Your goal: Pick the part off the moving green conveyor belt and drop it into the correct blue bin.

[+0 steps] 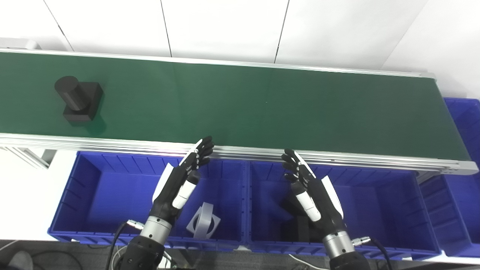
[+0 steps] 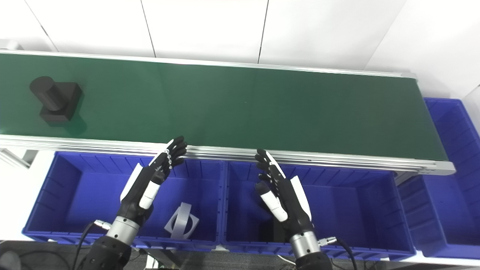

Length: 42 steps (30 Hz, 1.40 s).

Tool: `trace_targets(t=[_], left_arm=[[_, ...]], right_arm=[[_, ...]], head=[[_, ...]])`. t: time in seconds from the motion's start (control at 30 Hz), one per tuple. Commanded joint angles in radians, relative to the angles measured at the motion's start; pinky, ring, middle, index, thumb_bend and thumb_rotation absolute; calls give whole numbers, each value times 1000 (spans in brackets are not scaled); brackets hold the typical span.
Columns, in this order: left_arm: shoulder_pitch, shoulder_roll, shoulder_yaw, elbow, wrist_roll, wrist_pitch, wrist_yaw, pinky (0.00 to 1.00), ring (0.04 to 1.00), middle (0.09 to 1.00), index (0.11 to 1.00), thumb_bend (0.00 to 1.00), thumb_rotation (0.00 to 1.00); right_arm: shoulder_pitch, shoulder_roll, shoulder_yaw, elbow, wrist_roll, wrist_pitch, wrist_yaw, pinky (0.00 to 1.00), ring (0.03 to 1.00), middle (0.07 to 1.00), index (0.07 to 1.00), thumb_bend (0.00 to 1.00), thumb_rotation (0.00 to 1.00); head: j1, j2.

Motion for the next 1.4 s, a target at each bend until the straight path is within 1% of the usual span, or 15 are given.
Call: trace_targets(t=[0.0, 0.17, 0.33, 0.43, 0.63, 0.77, 0.8, 0.97, 1.0, 1.03, 1.07, 1.1, 1.13, 1.17, 1.37], left_arm=[[-6, -9, -6, -12, 11, -30, 12, 896, 921, 928, 925, 779, 1000], [-7, -19, -10, 6, 23, -46, 24, 898, 916, 922, 926, 808, 1000], [-4, -26, -19, 16, 26, -48, 29, 910, 925, 928, 929, 815, 1000], [-8, -27, -25, 31, 17, -68, 29, 913, 932, 938, 934, 803, 993], [-17, -33, -33, 68, 13, -112, 30, 908, 932, 943, 931, 770, 971], [-24, -42, -35, 101, 16, -146, 36, 900, 933, 948, 933, 779, 954], [-25, -45, -35, 110, 20, -156, 39, 896, 931, 948, 933, 777, 954], [-26, -53, -36, 140, 26, -188, 45, 902, 933, 947, 933, 772, 952], [-24, -54, -36, 142, 27, -189, 45, 904, 933, 947, 934, 771, 953], [-22, -55, -36, 143, 27, -189, 46, 909, 935, 947, 935, 770, 955], [-21, -55, -37, 148, 27, -195, 46, 912, 935, 945, 935, 763, 955], [-20, -55, -37, 152, 25, -197, 44, 911, 935, 945, 934, 760, 955], [-21, -54, -38, 157, 25, -200, 44, 912, 938, 945, 935, 771, 953], [-21, -54, -38, 160, 25, -203, 43, 912, 939, 945, 936, 778, 952], [-16, -63, -40, 180, 30, -220, 52, 910, 930, 939, 932, 786, 945]], right_arm=[[-2, -10, -9, -20, 17, -67, -4, 818, 898, 918, 948, 749, 1000], [-2, -20, -14, -9, 39, -84, -3, 821, 901, 923, 950, 745, 1000], [8, -25, -19, -25, 40, -62, -5, 832, 902, 918, 949, 741, 993], [12, -29, -22, -23, 42, -71, -5, 829, 901, 916, 948, 712, 993], [10, -40, -31, -5, 56, -101, -2, 828, 903, 917, 950, 713, 989], [12, -45, -36, -7, 63, -104, 2, 829, 902, 917, 953, 706, 985], [12, -46, -37, -5, 64, -107, 2, 829, 901, 918, 952, 699, 982], [16, -48, -39, 1, 73, -111, 1, 833, 904, 922, 951, 692, 974], [17, -47, -40, 6, 74, -116, 0, 832, 904, 923, 951, 691, 972], [17, -47, -40, 11, 76, -121, -1, 830, 904, 922, 950, 691, 970], [17, -47, -40, 20, 78, -134, -2, 829, 903, 923, 951, 686, 966], [18, -47, -41, 26, 80, -143, -2, 830, 903, 923, 951, 683, 966], [19, -49, -41, 30, 81, -150, -1, 832, 903, 924, 953, 674, 964], [20, -49, -41, 33, 81, -155, -1, 833, 903, 925, 955, 667, 965], [26, -50, -44, 49, 76, -195, -5, 828, 905, 924, 957, 660, 985]], head=[[12, -9], [27, -21], [72, -35], [95, -39], [136, -54], [162, -69], [168, -80], [176, -104], [176, -121], [176, -121], [178, -138], [178, -138], [183, -150], [183, -150], [206, -183]])
